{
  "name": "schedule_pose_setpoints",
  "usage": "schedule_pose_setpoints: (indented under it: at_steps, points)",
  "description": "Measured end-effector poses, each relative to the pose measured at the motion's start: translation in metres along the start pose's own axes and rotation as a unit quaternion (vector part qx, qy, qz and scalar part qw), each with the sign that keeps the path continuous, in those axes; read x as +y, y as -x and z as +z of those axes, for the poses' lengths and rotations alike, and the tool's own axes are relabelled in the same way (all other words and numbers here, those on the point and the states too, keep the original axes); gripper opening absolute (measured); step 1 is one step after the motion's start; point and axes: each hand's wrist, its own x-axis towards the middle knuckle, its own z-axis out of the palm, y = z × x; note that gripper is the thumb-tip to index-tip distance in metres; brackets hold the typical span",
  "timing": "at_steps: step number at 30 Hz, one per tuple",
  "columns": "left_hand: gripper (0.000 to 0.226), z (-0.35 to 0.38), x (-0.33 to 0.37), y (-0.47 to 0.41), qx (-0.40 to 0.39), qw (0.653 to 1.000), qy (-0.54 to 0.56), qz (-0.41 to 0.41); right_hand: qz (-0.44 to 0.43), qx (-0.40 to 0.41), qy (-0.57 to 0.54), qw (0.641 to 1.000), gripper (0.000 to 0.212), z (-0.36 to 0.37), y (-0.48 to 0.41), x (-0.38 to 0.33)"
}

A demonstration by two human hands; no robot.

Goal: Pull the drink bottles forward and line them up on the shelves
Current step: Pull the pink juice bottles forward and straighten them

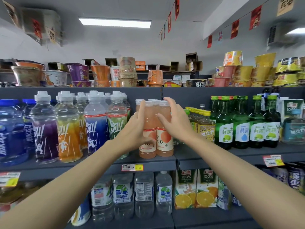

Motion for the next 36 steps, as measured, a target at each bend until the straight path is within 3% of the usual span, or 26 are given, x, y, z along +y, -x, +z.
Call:
schedule_pose_setpoints:
  at_steps: [5, 11, 14, 22, 36]
  points:
    - [0.157, 0.019, -0.005, 0.025, 0.000, 0.999, 0.031, 0.020, -0.017, -0.060, -0.002, 0.998, 0.113, 0.009, 0.042, 0.011]
    - [0.143, 0.031, -0.006, 0.041, 0.029, 0.995, 0.090, -0.017, 0.012, -0.144, -0.089, 0.986, 0.139, 0.011, 0.073, 0.027]
    - [0.133, 0.038, -0.006, 0.048, 0.044, 0.990, 0.127, -0.049, 0.018, -0.150, -0.102, 0.983, 0.142, 0.010, 0.074, 0.028]
    - [0.138, 0.048, -0.014, 0.056, 0.033, 0.991, 0.086, -0.100, 0.023, -0.175, -0.112, 0.978, 0.147, 0.013, 0.071, 0.037]
    - [0.127, 0.044, -0.006, 0.062, 0.040, 0.992, 0.024, -0.121, 0.002, -0.165, -0.096, 0.982, 0.144, 0.025, 0.070, 0.031]
